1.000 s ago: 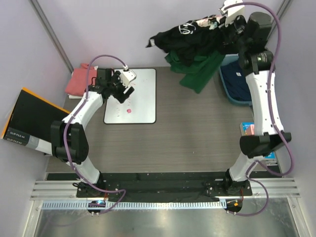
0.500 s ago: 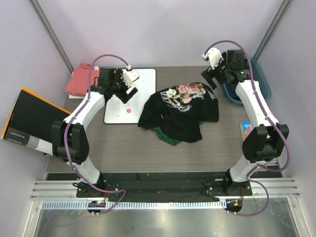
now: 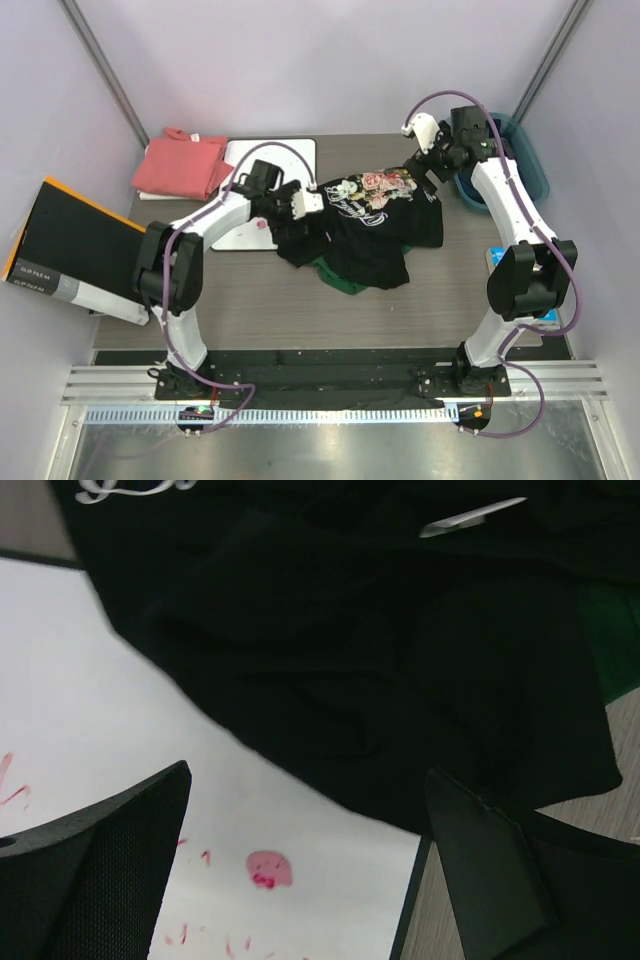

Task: Fold and stack the t-shirts
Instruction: Move the tshirt to the center of the board

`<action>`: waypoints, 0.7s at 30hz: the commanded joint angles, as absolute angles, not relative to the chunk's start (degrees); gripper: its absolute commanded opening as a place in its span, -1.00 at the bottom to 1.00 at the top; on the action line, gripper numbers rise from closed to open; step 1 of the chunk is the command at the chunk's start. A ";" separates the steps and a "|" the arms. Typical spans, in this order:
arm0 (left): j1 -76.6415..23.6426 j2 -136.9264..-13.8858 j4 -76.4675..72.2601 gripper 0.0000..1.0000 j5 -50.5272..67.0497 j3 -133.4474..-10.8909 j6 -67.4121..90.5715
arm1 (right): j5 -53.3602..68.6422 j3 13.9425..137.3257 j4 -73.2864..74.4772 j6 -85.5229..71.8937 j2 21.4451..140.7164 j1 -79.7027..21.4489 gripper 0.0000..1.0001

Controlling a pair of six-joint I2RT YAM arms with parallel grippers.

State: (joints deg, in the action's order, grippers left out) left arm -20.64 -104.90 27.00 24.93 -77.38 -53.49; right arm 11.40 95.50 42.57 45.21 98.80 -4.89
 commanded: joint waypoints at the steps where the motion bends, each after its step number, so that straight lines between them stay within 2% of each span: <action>1: -22.50 -108.36 26.29 1.00 25.75 -79.01 -56.96 | 12.74 96.77 42.28 44.74 98.35 -5.10 0.99; 8: -23.73 -114.60 25.22 1.00 27.77 -87.26 -54.84 | 12.13 96.15 41.40 44.03 98.09 -5.10 0.99; 21: -29.18 -121.46 25.14 0.99 28.13 -90.09 -55.10 | 12.04 95.98 39.29 42.80 98.26 -5.10 0.99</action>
